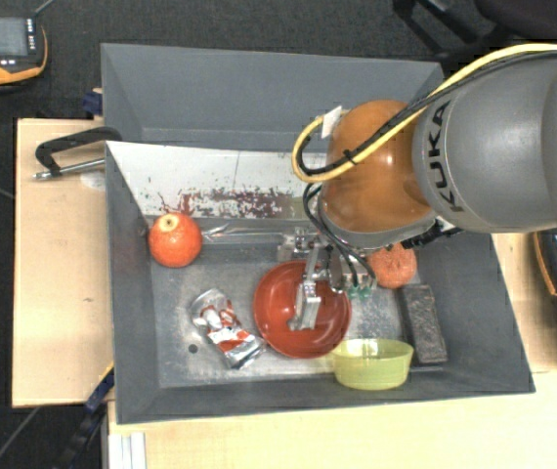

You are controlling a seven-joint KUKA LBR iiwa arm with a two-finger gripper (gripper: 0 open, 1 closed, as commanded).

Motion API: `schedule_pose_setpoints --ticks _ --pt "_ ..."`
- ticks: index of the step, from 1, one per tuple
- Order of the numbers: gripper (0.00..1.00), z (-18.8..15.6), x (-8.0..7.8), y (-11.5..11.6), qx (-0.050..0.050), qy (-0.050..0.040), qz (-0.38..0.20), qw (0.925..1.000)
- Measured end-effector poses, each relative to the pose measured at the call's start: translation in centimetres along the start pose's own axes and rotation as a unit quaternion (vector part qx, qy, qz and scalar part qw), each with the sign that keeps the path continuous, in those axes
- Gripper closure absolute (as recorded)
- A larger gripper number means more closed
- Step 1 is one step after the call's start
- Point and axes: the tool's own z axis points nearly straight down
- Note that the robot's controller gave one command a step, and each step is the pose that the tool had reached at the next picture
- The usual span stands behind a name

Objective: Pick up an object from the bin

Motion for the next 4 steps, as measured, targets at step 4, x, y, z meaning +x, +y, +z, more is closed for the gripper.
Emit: schedule_pose_setpoints --ticks 4 --pt "0.0 6.6 -6.1 -8.1 -0.001 -0.0121 -0.253 0.9674"
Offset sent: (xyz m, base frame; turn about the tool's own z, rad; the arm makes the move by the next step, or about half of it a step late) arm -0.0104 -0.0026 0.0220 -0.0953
